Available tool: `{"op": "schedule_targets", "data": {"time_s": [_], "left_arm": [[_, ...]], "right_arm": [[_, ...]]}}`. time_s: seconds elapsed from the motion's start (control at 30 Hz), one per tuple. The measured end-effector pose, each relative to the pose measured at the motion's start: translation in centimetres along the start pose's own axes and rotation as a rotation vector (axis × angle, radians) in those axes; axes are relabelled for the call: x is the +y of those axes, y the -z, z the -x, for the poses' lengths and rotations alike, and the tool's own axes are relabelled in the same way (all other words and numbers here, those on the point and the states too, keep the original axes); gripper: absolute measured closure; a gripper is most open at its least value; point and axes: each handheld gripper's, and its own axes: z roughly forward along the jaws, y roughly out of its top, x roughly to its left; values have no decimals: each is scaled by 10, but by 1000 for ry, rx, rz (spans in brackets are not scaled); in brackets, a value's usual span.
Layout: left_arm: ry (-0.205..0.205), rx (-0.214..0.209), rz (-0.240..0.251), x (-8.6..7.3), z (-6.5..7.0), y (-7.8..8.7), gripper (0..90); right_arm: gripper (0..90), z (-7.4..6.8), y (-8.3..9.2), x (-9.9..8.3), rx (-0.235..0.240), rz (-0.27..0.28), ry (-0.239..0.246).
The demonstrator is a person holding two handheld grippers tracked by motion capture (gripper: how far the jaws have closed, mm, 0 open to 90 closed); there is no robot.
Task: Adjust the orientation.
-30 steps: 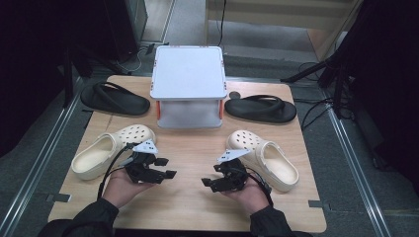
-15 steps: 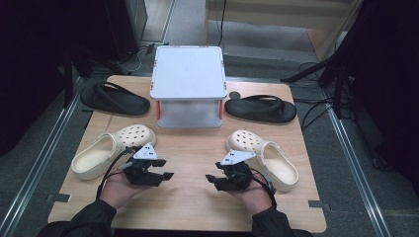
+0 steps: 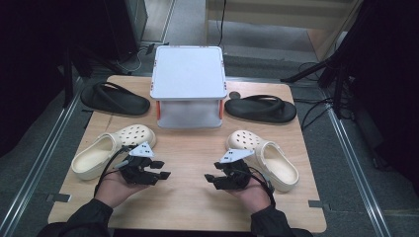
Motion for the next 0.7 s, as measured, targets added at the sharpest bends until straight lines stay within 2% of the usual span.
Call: {"op": "schedule_targets", "data": {"time_s": [0.17,0.37,0.53,0.7], "left_arm": [[21,-7,0,-3,-3,8,518],[38,-29,1,-6,-8,15,465],[36,-1,-4,-11,-9,22,470],[63,25,1,-16,-14,33,477]], "right_arm": [[418,1,-1,1,-15,-10,6],[417,0,-5,3,-18,-39,31],[417,0,-8,5,3,-35,35],[418,-1,-12,9,13,-48,59]]}}
